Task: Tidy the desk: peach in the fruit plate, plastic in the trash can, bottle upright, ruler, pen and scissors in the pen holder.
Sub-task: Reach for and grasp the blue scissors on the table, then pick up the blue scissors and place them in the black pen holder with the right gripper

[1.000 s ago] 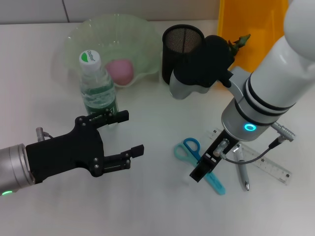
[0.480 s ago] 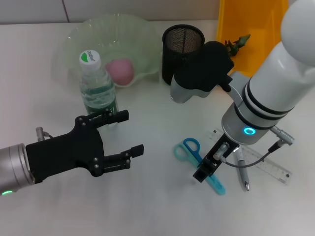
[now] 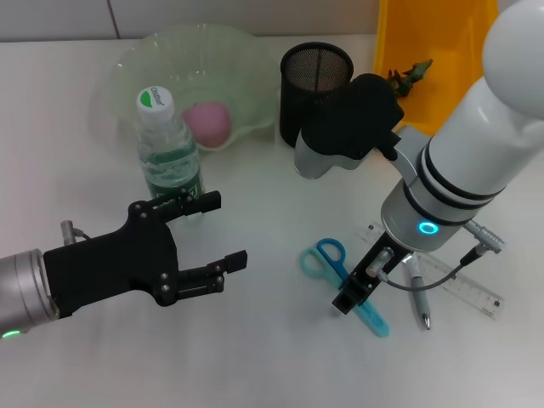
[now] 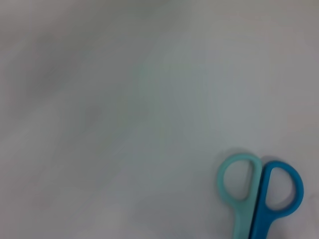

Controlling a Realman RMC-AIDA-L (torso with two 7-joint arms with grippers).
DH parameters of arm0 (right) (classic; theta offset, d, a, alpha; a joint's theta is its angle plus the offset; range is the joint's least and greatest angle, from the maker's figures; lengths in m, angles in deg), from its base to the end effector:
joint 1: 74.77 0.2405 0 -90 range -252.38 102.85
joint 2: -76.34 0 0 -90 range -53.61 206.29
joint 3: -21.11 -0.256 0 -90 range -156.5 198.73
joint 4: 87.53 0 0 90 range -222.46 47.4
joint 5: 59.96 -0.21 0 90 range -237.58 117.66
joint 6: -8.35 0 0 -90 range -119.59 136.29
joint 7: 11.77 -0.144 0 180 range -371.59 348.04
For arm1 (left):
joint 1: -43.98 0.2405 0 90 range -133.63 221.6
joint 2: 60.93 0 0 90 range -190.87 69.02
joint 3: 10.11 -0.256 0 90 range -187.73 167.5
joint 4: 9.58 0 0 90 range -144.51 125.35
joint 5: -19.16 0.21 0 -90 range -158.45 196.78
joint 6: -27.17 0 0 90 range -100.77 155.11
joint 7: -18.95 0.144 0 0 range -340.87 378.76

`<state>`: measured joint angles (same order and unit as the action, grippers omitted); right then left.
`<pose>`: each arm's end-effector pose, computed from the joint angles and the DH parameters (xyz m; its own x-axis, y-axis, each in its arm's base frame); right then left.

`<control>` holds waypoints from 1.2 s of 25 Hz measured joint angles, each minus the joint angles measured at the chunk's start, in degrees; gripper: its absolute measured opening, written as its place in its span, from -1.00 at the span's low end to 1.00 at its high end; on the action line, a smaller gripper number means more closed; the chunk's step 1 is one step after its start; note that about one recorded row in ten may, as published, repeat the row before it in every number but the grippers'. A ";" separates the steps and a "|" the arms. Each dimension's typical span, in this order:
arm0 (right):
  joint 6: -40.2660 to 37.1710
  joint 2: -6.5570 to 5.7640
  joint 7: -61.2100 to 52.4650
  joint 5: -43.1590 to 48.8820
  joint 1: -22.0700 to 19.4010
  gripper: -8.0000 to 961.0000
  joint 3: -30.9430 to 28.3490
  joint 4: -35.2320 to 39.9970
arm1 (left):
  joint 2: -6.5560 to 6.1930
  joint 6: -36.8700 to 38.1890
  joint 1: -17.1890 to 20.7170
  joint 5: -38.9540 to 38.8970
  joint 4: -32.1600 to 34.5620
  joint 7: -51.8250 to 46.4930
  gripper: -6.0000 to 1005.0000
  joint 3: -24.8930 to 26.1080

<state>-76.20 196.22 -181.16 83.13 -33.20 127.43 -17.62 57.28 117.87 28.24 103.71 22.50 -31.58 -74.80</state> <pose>0.1444 0.3147 -0.0922 0.6390 -0.6594 0.3960 -0.5475 -0.7516 -0.3680 -0.2789 0.2570 -0.0286 0.7758 0.0393 0.6298 0.2481 -0.9366 -0.2473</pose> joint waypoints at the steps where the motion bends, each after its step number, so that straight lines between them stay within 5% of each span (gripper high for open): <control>1: 0.14 0.00 0.00 -0.04 0.02 0.05 0.01 -0.07 | 0.00 0.00 0.03 0.00 0.00 0.00 0.60 0.00; 11: 0.41 0.00 0.00 -0.14 0.52 0.01 0.06 -1.71 | 0.00 0.00 0.10 0.00 -0.08 0.08 0.60 0.00; 17: 0.41 0.00 -0.01 -0.21 0.64 -0.28 0.04 -1.81 | 0.00 0.00 0.05 0.00 -0.09 -0.01 0.60 0.00; 30: 0.22 0.00 -0.01 -0.63 1.21 -0.48 1.40 -1.86 | 0.00 0.00 -0.17 0.00 -0.09 -0.02 0.60 0.00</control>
<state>-75.98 196.22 -181.17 82.50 -31.99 128.83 -19.48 57.28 117.88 28.08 103.71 22.41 -31.59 -74.80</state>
